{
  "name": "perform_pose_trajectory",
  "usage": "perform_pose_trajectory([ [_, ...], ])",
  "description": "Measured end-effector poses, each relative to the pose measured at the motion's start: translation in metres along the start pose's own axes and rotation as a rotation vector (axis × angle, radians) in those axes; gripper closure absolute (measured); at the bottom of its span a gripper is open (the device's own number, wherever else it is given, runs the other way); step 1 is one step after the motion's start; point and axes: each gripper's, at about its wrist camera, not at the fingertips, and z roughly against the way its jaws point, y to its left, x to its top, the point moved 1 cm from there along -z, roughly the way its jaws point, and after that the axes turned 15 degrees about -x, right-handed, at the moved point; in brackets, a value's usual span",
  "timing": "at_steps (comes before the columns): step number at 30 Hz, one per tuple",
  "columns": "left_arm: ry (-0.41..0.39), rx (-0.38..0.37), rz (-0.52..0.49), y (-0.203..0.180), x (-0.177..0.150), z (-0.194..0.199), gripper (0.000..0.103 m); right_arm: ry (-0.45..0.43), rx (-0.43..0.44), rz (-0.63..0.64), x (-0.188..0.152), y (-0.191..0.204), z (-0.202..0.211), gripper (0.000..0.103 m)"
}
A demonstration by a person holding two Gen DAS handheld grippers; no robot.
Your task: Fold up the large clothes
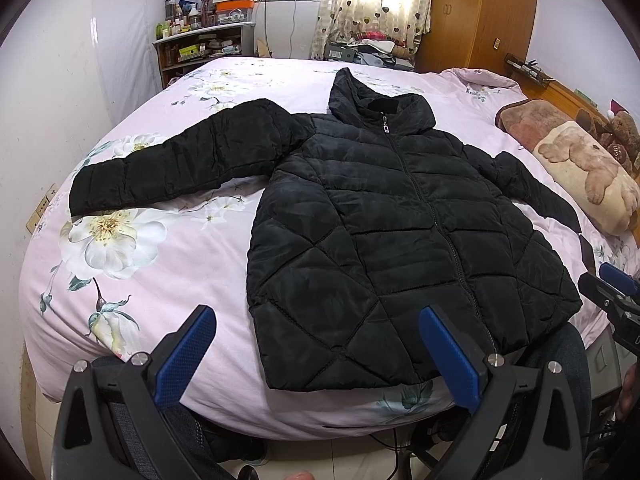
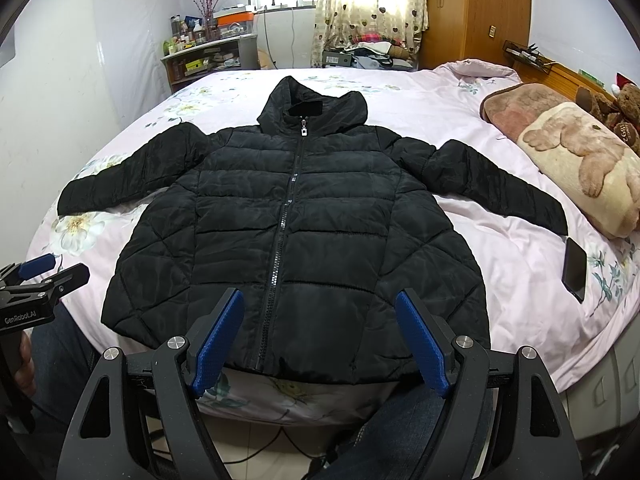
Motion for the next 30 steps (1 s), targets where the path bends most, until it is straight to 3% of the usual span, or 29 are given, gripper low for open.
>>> perform_pose_trajectory([
  [17,0.019,-0.001,-0.004,0.001,0.003,-0.011,0.0,0.003,0.008,0.004,0.002,0.003,-0.006,0.025],
  [30,0.008,0.051,0.039,0.05,0.028,-0.044,0.0,0.01,0.017,0.041,0.028,0.017,-0.039,0.025],
])
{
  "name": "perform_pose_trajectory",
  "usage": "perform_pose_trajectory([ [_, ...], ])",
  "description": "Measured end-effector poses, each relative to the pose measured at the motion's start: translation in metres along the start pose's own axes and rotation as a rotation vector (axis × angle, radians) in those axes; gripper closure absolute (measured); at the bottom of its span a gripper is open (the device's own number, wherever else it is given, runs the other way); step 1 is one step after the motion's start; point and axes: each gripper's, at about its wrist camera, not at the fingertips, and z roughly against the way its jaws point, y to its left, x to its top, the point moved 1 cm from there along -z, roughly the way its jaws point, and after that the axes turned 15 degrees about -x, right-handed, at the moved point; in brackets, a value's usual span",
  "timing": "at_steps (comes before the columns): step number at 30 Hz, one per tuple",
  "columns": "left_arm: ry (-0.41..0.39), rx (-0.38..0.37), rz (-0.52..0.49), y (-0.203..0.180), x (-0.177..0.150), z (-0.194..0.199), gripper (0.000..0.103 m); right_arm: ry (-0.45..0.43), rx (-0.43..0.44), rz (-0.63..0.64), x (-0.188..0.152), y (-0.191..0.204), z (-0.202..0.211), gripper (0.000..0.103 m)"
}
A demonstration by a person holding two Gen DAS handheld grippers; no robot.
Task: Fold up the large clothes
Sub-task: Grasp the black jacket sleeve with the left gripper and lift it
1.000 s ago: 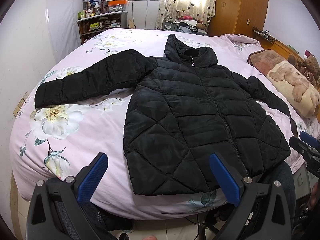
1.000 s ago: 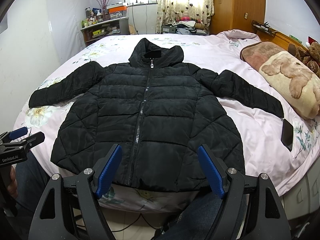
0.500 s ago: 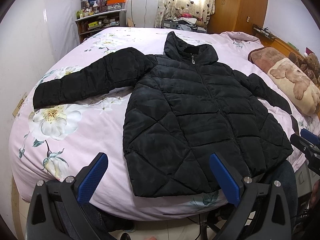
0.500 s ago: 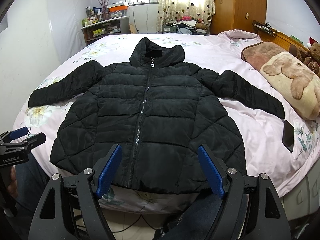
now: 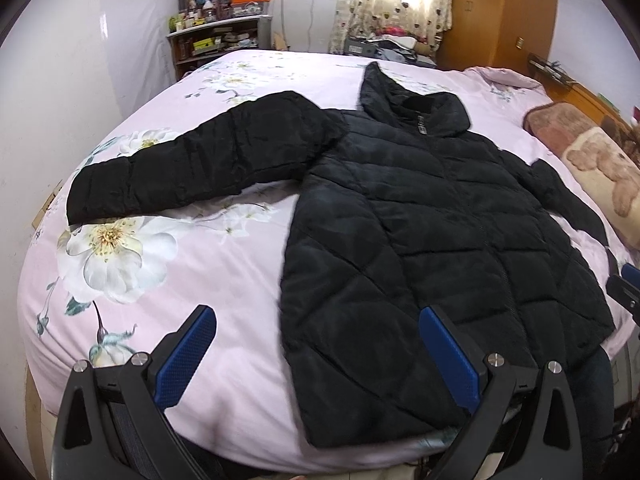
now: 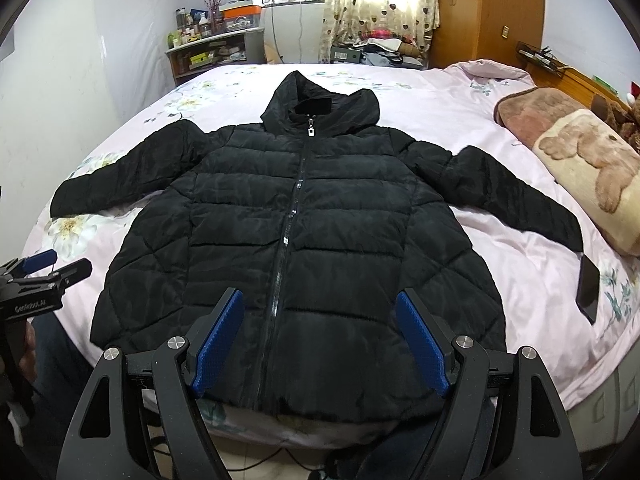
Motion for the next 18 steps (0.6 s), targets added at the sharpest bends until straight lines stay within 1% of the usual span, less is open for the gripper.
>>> perform_pose_trajectory([
  [6,-0.022,0.043,0.055,0.041,0.021,-0.02,0.0,0.008,0.009,0.034,0.021,0.016,-0.028,0.025],
  [8,-0.034,0.058,0.087,0.058,0.028,-0.027,0.0,0.011,0.016,0.047,0.029,0.023,-0.039,0.025],
  [12,-0.053,0.064,0.176,0.096,0.039,-0.042,0.0,0.01,0.032,0.073,0.043,0.038,-0.058,0.025],
  [15,-0.064,0.095,0.215,0.121,0.044,-0.051,0.002,0.01,0.034,0.087,0.052,0.048,-0.072,0.025],
  [16,-0.069,0.117,0.228,0.13,0.046,-0.054,0.004,0.01,0.036,0.094,0.055,0.052,-0.077,0.025],
  [18,-0.079,0.148,0.243,0.145,0.048,-0.058,0.009,0.013,0.039,0.104,0.06,0.058,-0.086,0.025],
])
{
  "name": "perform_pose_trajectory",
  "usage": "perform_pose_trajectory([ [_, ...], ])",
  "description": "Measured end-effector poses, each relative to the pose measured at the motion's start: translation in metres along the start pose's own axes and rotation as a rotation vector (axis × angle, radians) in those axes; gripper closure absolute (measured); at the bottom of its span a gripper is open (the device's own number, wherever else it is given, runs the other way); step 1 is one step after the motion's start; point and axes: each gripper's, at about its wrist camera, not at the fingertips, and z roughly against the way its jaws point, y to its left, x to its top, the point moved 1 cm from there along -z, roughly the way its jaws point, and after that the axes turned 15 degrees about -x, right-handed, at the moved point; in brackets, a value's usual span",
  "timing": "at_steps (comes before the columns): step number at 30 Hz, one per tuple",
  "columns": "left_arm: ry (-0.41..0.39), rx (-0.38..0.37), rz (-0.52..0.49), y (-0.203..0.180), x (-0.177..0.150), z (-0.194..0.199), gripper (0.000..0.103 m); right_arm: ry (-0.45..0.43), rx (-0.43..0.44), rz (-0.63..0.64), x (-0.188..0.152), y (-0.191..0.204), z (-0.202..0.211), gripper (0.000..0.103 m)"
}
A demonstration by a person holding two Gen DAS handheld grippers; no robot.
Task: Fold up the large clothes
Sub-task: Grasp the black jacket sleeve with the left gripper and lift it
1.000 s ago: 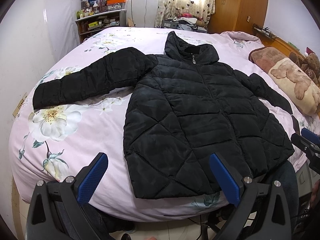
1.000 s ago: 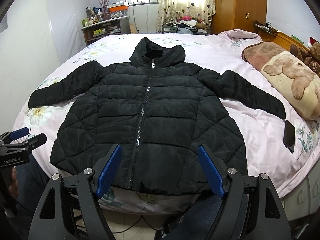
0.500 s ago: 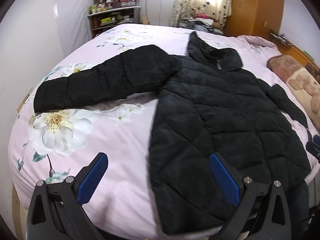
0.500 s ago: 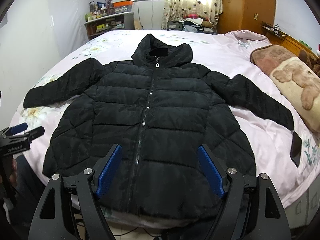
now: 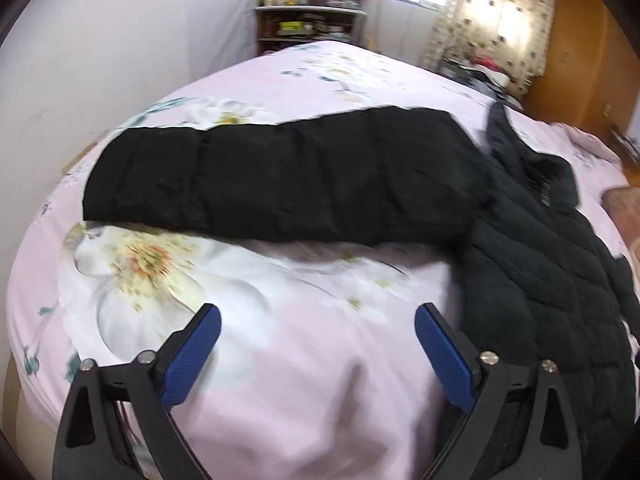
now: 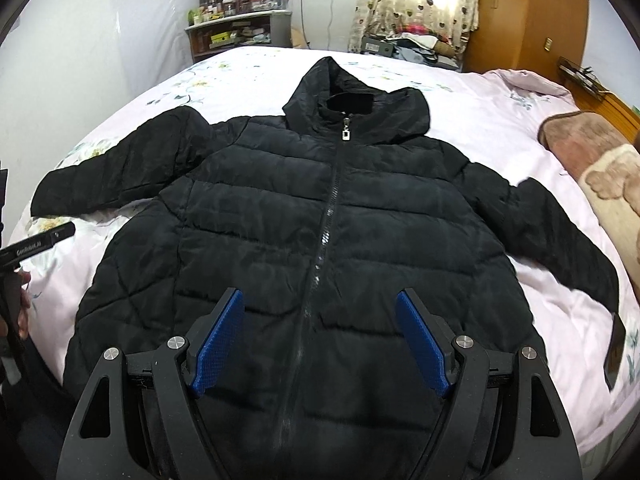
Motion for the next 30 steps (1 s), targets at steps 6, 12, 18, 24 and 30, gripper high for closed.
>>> perform_pose_trajectory([
  [6,-0.029,0.028,0.097,0.049,0.018,-0.018,0.011,0.016,0.007,0.016,0.011,0.012,-0.025,0.025],
  [12,-0.063,0.059,0.227,0.094,0.031,-0.029,0.011,0.039,-0.004,0.025,0.016,0.016,-0.046,0.025],
  [18,-0.116,0.051,0.289,0.113,0.039,-0.038,0.012,0.056,-0.019,0.023,0.019,0.013,-0.062,0.025],
  [24,-0.118,0.091,0.258,0.117,0.049,-0.044,0.056,0.069,-0.039,0.017,0.021,0.008,-0.074,0.025],
  [30,-0.131,0.037,0.235,0.102,0.066,-0.022,0.091,0.071,-0.044,0.008,0.021,0.0,-0.077,0.025],
])
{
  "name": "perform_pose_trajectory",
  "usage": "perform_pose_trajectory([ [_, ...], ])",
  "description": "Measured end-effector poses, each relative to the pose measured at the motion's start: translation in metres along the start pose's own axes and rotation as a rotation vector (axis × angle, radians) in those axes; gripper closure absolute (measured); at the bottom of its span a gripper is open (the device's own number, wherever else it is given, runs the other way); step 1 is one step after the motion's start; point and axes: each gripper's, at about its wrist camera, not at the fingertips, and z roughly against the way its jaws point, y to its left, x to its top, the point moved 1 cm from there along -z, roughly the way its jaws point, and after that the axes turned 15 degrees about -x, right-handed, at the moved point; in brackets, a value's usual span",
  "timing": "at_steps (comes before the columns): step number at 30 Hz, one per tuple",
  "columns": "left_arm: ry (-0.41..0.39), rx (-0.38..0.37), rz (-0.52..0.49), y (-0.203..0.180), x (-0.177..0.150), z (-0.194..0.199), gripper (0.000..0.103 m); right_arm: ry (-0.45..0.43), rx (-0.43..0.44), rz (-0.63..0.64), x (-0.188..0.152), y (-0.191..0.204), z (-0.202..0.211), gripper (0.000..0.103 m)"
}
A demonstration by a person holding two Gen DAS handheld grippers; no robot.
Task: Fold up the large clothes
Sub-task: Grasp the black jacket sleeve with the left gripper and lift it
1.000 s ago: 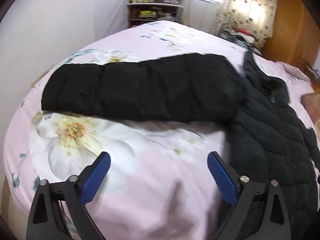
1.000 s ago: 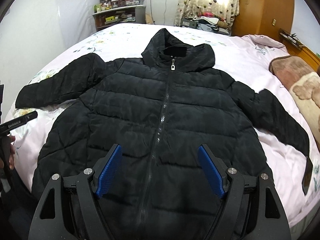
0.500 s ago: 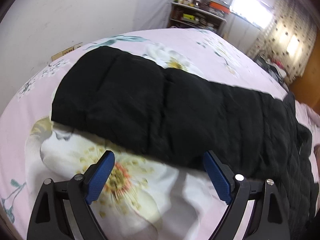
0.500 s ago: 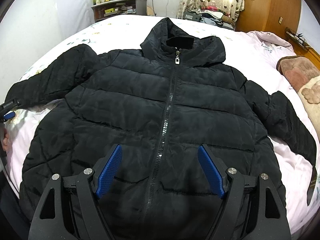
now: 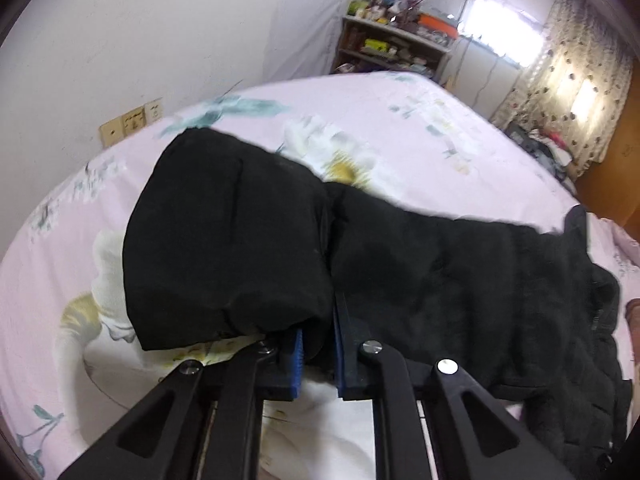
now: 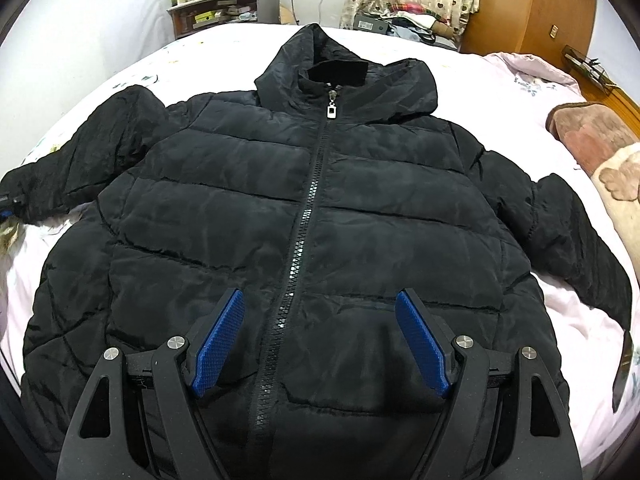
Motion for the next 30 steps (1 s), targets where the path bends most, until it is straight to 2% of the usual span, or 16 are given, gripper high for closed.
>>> perform_pose_trajectory([
  [4,-0.038,-0.091,-0.059,-0.031,0.018,0.029,0.092,0.0,0.001,-0.02,0.0,-0.008,0.002,0.025],
  [8,-0.077,-0.22,-0.129,-0.078,0.036,0.062,0.092,-0.011,0.004,-0.049,-0.002,-0.02,0.008,0.025],
  [15,-0.065,-0.42,-0.276,-0.172,0.05,0.085,0.092,-0.037,-0.009,-0.092,-0.008,-0.045,0.02,0.025],
  [22,0.028,-0.594,-0.385,-0.262,0.028,0.071,0.093,-0.033,-0.034,-0.136,-0.021,-0.079,0.024,0.025],
  [26,0.112,-0.687,-0.434,-0.313,-0.008,0.052,0.093,-0.024,-0.047,-0.18,-0.025,-0.103,0.019,0.025],
  [30,0.204,-0.755,-0.45,-0.344,-0.039,0.024,0.093,-0.016,-0.054,-0.212,-0.026,-0.121,0.011,0.025],
])
